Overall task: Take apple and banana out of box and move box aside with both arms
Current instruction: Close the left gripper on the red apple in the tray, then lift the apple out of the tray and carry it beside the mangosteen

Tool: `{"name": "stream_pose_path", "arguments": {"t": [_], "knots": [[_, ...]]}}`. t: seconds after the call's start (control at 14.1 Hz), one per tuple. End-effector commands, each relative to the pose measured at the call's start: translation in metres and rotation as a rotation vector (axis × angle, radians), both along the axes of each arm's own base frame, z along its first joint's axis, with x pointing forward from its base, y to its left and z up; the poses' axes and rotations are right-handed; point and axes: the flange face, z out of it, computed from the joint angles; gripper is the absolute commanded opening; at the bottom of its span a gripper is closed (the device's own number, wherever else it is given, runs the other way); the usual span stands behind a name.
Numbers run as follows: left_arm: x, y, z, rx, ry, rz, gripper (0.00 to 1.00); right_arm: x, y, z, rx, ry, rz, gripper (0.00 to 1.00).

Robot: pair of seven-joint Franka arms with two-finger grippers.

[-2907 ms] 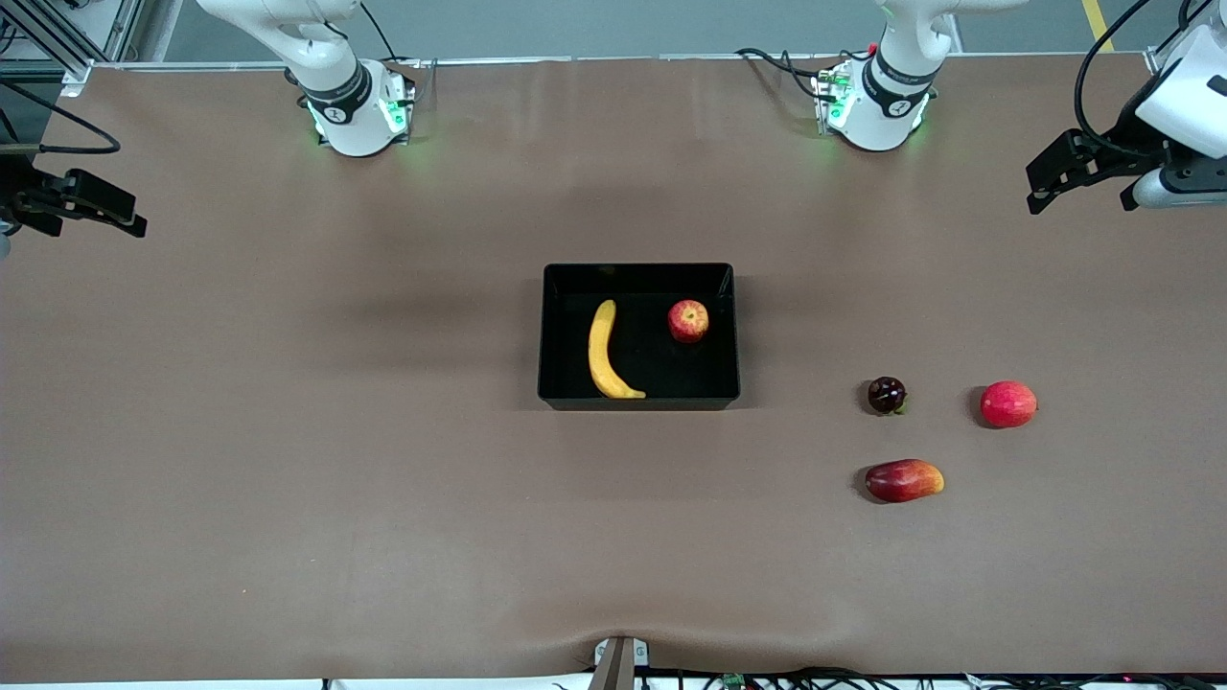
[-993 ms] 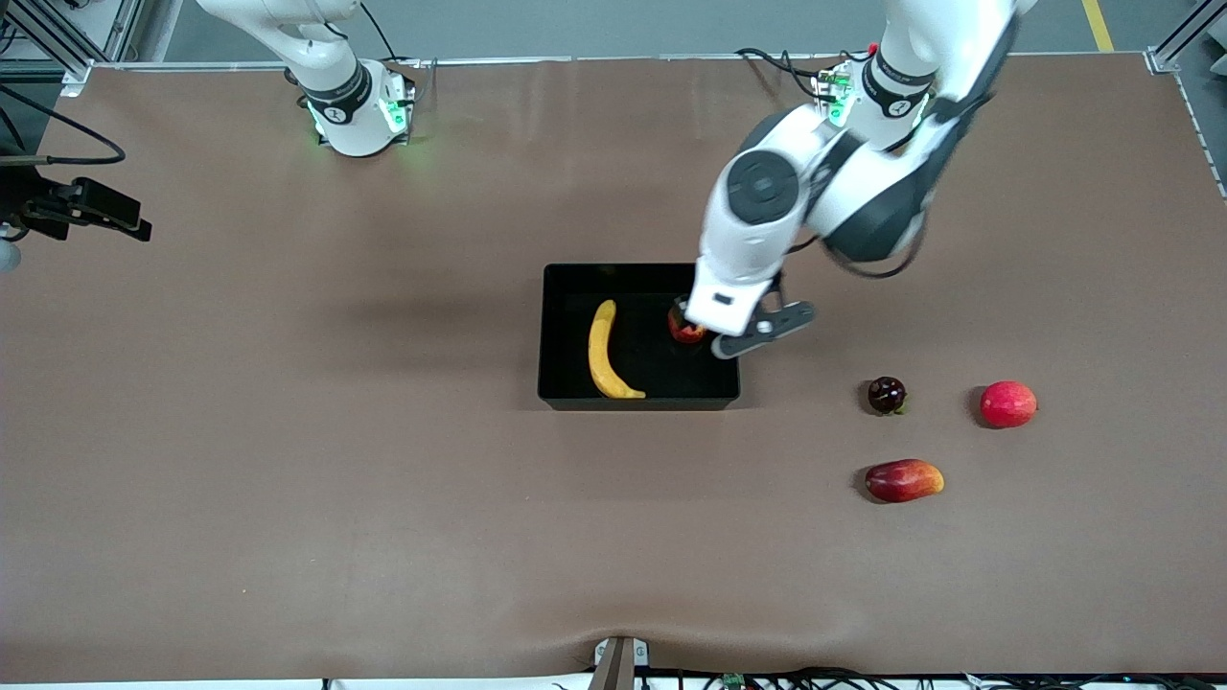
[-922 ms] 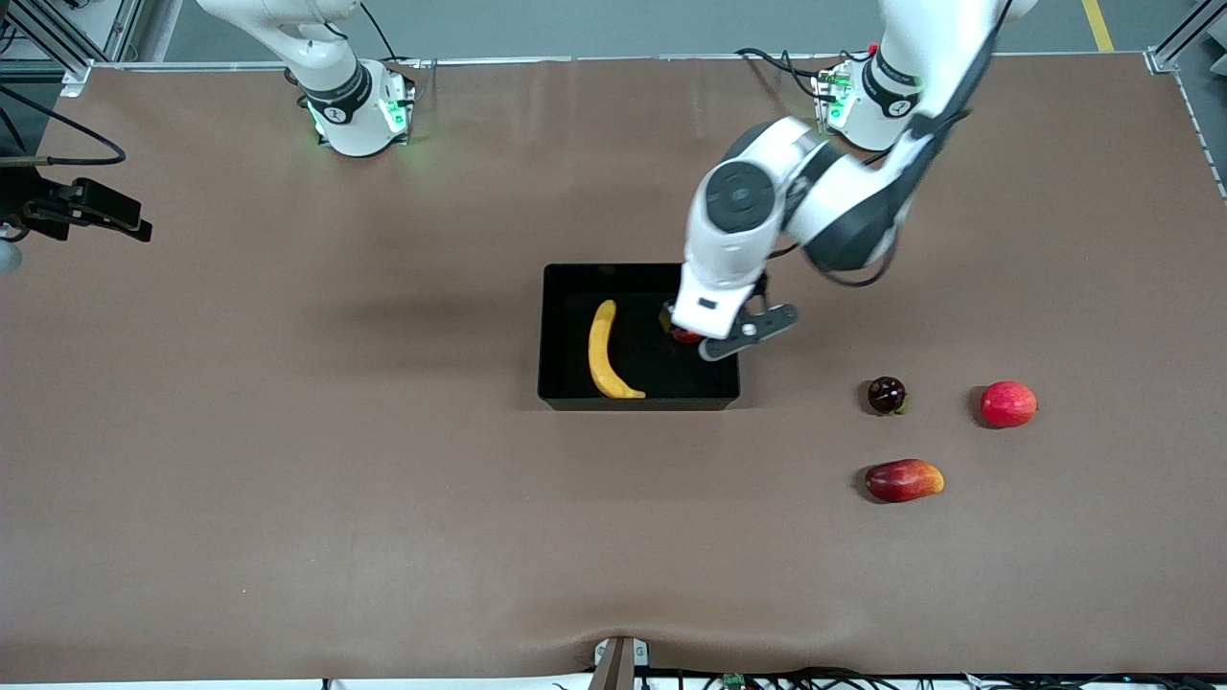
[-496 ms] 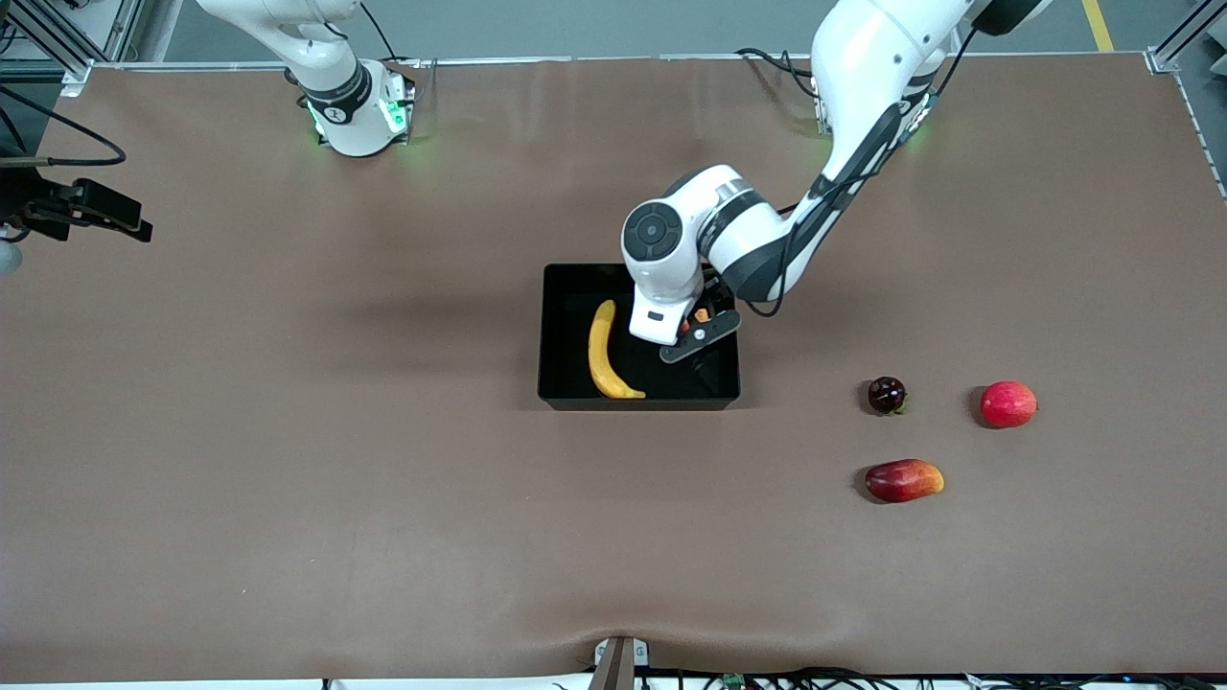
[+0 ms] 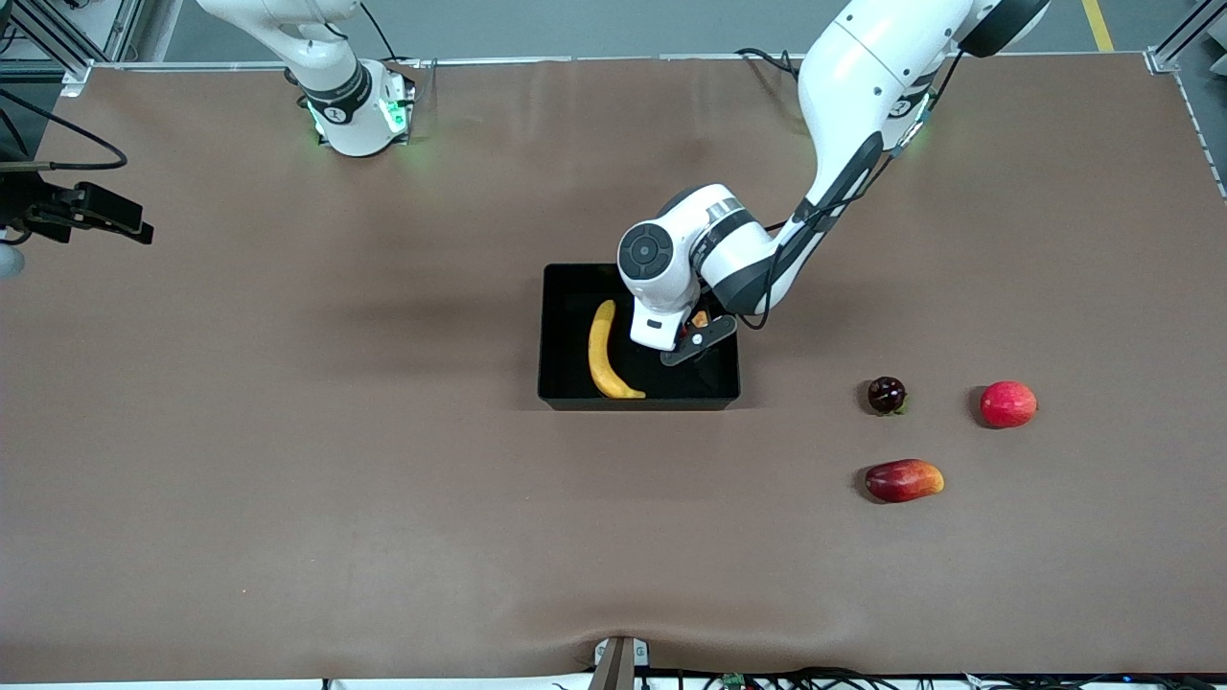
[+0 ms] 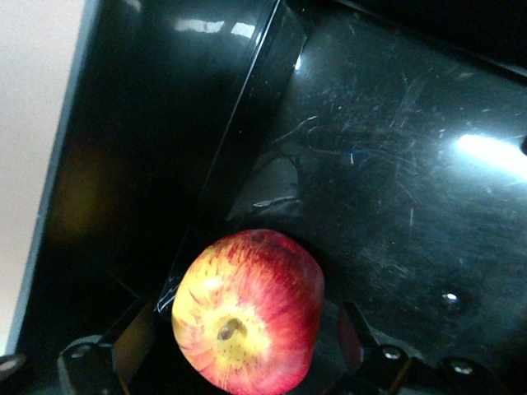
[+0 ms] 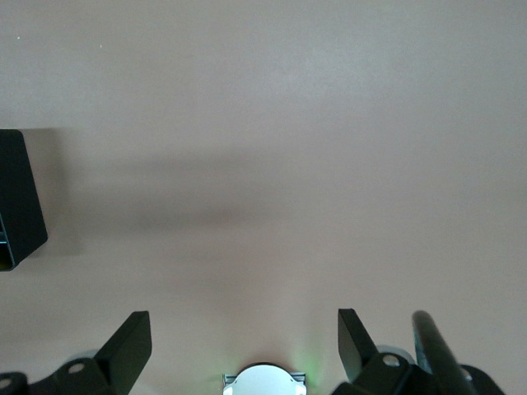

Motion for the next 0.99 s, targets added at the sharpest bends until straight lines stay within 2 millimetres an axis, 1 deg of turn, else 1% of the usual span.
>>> {"name": "stream_pose_path", "arguments": {"t": [0.0, 0.07, 0.14, 0.21, 0.28, 0.35, 0.5, 0.57, 0.71, 0.78, 0.92], "knots": [[0.000, -0.002, 0.004, 0.003, -0.037, 0.015, 0.42, 0.003, -0.005, -0.006, -0.013, 0.015, 0.004, 1.00], [0.003, -0.003, 0.009, -0.003, -0.044, 0.015, 0.12, 0.003, -0.005, -0.006, -0.012, 0.015, 0.002, 1.00], [0.006, -0.003, 0.017, -0.010, -0.054, 0.006, 0.00, 0.003, -0.005, -0.007, -0.012, 0.018, -0.001, 1.00], [0.014, -0.005, 0.029, -0.022, -0.071, 0.012, 0.00, 0.006, -0.006, -0.013, -0.011, 0.028, 0.002, 1.00], [0.020, -0.009, 0.047, -0.038, -0.097, 0.019, 0.00, 0.010, -0.006, -0.021, -0.010, 0.042, 0.002, 1.00], [0.027, -0.008, 0.065, -0.047, -0.119, 0.023, 0.00, 0.011, -0.003, -0.022, -0.011, 0.045, 0.004, 1.00], [0.041, 0.000, 0.113, -0.060, -0.154, 0.012, 0.00, 0.014, -0.002, -0.028, -0.009, 0.058, 0.010, 1.00], [0.050, 0.010, 0.139, -0.061, -0.163, 0.002, 0.00, 0.014, -0.006, -0.030, -0.009, 0.059, 0.004, 1.00], [0.068, 0.039, 0.184, -0.074, -0.172, -0.025, 0.00, 0.015, -0.006, -0.032, -0.009, 0.064, 0.003, 1.00], [0.077, 0.057, 0.206, -0.103, -0.168, -0.038, 0.00, 0.015, -0.003, -0.032, -0.010, 0.064, 0.004, 1.00], [0.094, 0.098, 0.241, -0.134, -0.165, -0.075, 0.00, 0.015, -0.005, -0.029, -0.009, 0.058, 0.006, 1.00]]}}
